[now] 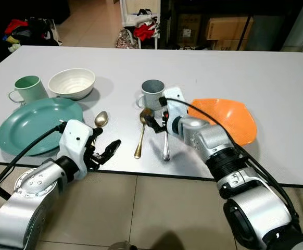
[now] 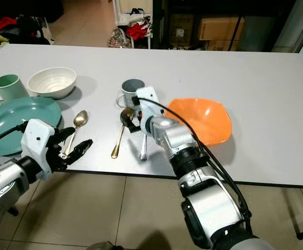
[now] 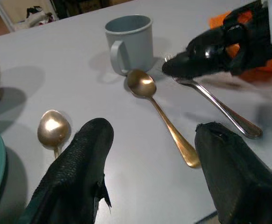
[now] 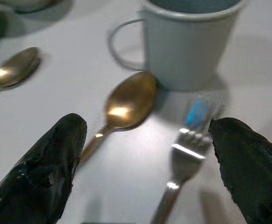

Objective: Setting the table

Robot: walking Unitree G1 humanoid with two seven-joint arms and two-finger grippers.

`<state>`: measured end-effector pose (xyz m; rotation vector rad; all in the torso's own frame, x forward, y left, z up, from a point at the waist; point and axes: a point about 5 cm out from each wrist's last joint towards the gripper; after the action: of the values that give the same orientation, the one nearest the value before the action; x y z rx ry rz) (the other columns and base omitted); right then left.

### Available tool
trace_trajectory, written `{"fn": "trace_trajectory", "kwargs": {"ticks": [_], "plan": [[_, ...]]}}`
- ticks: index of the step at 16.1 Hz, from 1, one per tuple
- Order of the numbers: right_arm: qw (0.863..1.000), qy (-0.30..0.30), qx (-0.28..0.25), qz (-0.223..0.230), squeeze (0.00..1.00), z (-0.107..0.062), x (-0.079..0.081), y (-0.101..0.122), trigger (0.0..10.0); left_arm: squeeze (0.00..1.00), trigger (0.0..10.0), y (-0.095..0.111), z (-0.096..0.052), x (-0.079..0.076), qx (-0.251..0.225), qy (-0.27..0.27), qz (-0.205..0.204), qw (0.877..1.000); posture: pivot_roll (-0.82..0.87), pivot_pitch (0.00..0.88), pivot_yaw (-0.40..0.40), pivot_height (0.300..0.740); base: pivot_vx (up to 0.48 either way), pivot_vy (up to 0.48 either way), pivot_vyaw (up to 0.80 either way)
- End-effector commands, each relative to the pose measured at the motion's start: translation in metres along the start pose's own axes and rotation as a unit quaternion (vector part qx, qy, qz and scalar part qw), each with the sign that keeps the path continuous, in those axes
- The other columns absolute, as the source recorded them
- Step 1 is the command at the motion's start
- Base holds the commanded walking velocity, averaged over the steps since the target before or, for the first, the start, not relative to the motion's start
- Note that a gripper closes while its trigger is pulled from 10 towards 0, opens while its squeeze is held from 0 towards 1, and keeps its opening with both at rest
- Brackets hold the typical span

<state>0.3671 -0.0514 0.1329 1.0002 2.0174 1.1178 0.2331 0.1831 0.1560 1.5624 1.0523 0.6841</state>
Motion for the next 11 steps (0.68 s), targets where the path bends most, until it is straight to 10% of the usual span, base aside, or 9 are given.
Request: {"fn": "trace_trajectory", "kwargs": {"ticks": [1,11], "plan": [[1.000,-0.013,-0.015,0.004,0.00,0.000,-0.001,0.005,10.0,0.00,10.0,0.001,-0.002,-0.001,0.002,0.001,0.005,1.000,0.05,0.002,0.045,0.740,0.000,0.000,0.00],[0.998,-0.038,0.038,0.025,0.00,0.012,0.018,-0.027,10.0,0.00,10.0,0.003,-0.001,-0.006,0.005,-0.014,0.006,1.000,0.06,0.008,0.051,0.740,0.000,0.000,0.00]]}}
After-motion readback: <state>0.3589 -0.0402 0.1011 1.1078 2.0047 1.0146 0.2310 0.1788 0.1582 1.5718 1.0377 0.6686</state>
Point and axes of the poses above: a point about 5 cm out from each wrist's last joint towards the gripper, its own z axis pointing out of the wrist towards the gripper, its own y axis along the axis of the wrist's last joint, x = y × z, and after that the axes turned 13 degrees about -z, right-handed
